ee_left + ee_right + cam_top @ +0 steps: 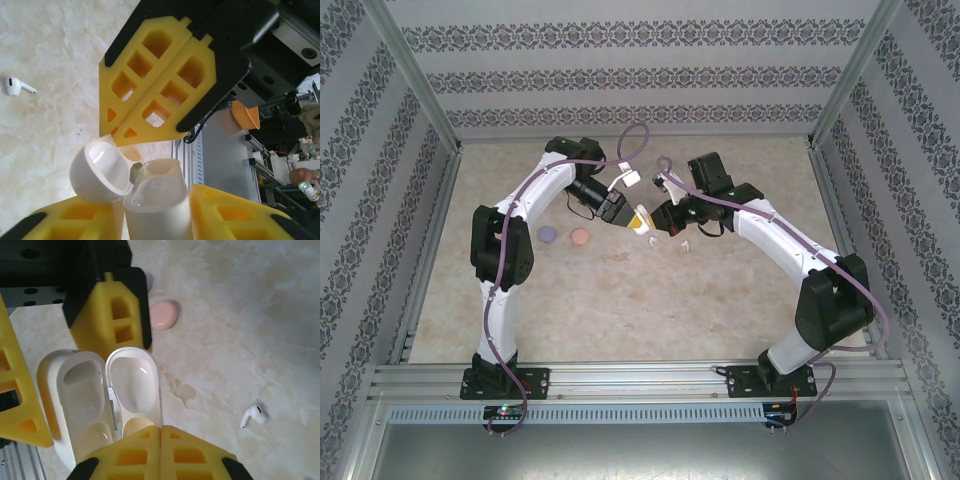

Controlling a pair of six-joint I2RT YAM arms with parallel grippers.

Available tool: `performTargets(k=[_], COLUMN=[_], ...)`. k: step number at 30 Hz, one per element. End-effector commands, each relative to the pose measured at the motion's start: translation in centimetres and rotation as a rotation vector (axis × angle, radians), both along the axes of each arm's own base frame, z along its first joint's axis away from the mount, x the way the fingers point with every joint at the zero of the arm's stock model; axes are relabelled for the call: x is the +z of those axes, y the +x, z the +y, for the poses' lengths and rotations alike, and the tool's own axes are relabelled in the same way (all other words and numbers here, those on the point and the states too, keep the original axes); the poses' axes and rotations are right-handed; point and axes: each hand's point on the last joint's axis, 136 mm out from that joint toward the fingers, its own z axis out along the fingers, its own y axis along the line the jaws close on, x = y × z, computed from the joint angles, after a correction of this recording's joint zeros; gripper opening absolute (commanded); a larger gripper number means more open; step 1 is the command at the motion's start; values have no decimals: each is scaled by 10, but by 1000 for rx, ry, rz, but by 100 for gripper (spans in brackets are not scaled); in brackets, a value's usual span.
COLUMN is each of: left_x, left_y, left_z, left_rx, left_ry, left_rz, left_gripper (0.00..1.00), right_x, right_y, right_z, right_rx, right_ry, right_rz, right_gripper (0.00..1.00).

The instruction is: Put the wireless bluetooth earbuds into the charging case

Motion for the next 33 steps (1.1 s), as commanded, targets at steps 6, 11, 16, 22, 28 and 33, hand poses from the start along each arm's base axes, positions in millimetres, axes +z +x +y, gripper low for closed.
performTargets(k=[6,11,16,22,28,33], left_x=[13,18,28,48,92,127], left_y=[1,0,5,31,44,41], left_z=[-1,-3,-5,4,15,34], left_rx=[-9,-13,12,163,349,530], left_ry=[-72,-109,-165,-154,-133,-160], left_rz=[6,8,-41,-235,-460,-647], left_gripper=[24,5,0,0,0,0], right_x=[9,18,39,57,28,-11], right_y=[6,11,17,-4,-10,-2], right_z=[3,4,-11,-44,-73,-73], right_rx=[7,-16,-112,-265,-497,-616], right_ry=[3,25,76,130,93,37], right_rz=[-32,-50,-78,-73,8,152], right_gripper=[0,0,51,66,67,67])
